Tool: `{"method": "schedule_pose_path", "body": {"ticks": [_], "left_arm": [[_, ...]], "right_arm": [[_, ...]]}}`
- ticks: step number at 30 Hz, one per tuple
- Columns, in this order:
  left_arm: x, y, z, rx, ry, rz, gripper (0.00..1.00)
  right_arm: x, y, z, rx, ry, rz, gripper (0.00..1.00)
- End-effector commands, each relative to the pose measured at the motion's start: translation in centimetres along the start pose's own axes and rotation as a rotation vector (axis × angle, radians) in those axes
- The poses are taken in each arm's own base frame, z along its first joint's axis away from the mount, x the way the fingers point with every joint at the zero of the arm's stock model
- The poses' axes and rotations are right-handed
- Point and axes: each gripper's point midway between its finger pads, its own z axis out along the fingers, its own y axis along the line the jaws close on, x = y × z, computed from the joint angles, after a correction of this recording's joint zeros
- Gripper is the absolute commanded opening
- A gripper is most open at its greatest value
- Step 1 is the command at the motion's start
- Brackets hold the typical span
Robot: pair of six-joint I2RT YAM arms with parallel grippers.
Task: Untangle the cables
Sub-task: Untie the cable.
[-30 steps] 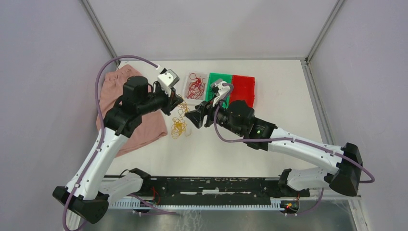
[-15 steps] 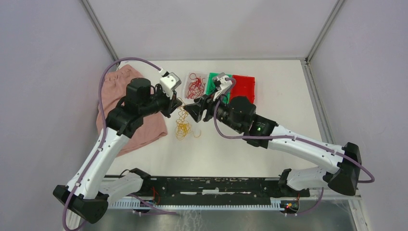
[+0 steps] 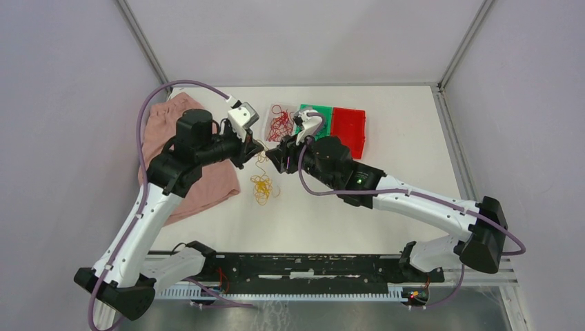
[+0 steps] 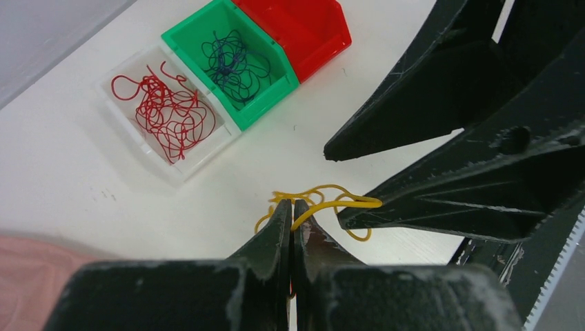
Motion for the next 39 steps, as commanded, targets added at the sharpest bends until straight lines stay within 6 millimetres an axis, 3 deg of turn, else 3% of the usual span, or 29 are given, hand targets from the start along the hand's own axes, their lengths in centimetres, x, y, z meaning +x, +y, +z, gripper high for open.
{"method": "schedule_pose_path", "body": {"ticks": [1,4,9,14,19,29,39], "left_arm": [[-2.2,-2.1,-1.0,0.109,-0.050,0.036,0.03],[-2.4,-3.4,-1.3,0.186,-0.044,0.041,0.03],[-2.4,-4.6,-1.6,0.269,-0.020,0.050,0.03],[-2.2,-5.7,-2.1,0.341,0.003,0.065,0.03],[-2.3,-6.6,-2.9,0.399,0.013,0.089,0.03],[-3.8,-8.3,-4.3,0.486,-0.014,0.088,0.03],[-5.0,-6.2,-4.5,0.355,-0.030,0.175,0.03]], "right_arm": [[-2.8,-0.3,0.3,0.069,-0.065,-0.040,0.47],[-3.1,-0.8,0.4,0.116,-0.089,-0.071,0.49],[-3.5,1.0,0.2,0.089,-0.143,-0.128,0.53],[-4.5,1.3,-0.6,0.093,-0.250,-0.107,0.53],[-5.1,0.9,-1.5,0.100,-0.303,-0.081,0.45],[-4.5,-2.5,-4.0,0.227,-0.317,-0.078,0.20],[-4.0,-6.8,-8.6,0.382,-0.315,-0.106,0.15]]}}
